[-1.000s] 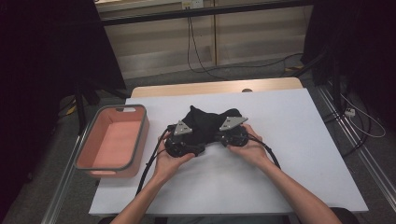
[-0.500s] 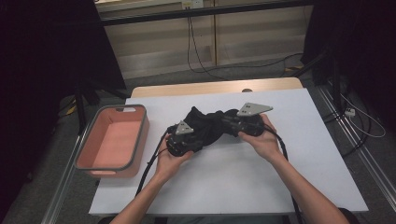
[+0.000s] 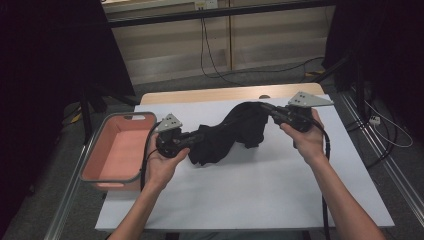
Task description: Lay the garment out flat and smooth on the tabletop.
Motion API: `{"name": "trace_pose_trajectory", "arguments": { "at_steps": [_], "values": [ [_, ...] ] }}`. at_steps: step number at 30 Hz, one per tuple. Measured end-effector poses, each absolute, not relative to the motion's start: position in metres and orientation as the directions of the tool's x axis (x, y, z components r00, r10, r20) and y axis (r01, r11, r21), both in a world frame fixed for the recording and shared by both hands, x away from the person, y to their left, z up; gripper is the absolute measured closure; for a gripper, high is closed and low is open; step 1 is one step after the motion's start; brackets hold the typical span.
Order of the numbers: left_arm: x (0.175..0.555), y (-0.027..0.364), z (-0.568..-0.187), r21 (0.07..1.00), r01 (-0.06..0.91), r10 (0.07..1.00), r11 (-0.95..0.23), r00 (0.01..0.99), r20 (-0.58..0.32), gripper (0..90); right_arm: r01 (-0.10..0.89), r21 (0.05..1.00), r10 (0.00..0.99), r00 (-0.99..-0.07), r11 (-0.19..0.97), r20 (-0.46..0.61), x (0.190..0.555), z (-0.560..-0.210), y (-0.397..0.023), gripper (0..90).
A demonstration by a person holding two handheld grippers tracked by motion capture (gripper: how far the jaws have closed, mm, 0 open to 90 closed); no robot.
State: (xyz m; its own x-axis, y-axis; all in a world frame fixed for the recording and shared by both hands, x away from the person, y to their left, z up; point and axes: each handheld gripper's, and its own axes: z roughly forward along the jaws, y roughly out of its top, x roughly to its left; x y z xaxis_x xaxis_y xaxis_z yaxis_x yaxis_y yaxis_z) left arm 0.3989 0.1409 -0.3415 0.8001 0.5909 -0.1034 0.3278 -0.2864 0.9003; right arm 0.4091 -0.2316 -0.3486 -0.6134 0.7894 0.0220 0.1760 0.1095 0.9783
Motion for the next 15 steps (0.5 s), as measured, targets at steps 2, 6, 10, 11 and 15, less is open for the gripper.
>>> {"name": "trace_pose_trajectory", "arguments": {
  "at_steps": [2, 6, 10, 11, 15],
  "values": [
    [0.393, 0.145, -0.328, 0.915, 0.307, 0.577, -0.26, 0.81, -0.107, 84.4, 0.163, 0.983, 0.794, -0.608, 0.089, 0.029, 0.406, -0.34, -0.237, 86.7],
    [0.384, 0.15, -0.308, 0.937, 0.265, 0.565, -0.23, 0.82, -0.094, 84.3, 0.108, 0.992, 0.794, -0.607, 0.062, 0.016, 0.396, -0.321, -0.243, 86.8],
    [0.386, 0.155, -0.309, 0.934, 0.266, 0.587, -0.24, 0.806, -0.079, 84.2, 0.09, 0.994, 0.808, -0.589, 0.055, 0.009, 0.392, -0.314, -0.248, 86.7],
    [0.389, 0.156, -0.311, 0.929, 0.274, 0.598, -0.248, 0.798, -0.076, 84.2, 0.096, 0.994, 0.815, -0.58, 0.049, 0.016, 0.393, -0.315, -0.251, 86.7],
    [0.398, 0.162, -0.322, 0.918, 0.312, 0.615, -0.242, 0.782, -0.104, 84.2, 0.122, 0.992, 0.865, -0.501, 0.041, 0.025, 0.4, -0.323, -0.275, 86.8]
  ]
}}
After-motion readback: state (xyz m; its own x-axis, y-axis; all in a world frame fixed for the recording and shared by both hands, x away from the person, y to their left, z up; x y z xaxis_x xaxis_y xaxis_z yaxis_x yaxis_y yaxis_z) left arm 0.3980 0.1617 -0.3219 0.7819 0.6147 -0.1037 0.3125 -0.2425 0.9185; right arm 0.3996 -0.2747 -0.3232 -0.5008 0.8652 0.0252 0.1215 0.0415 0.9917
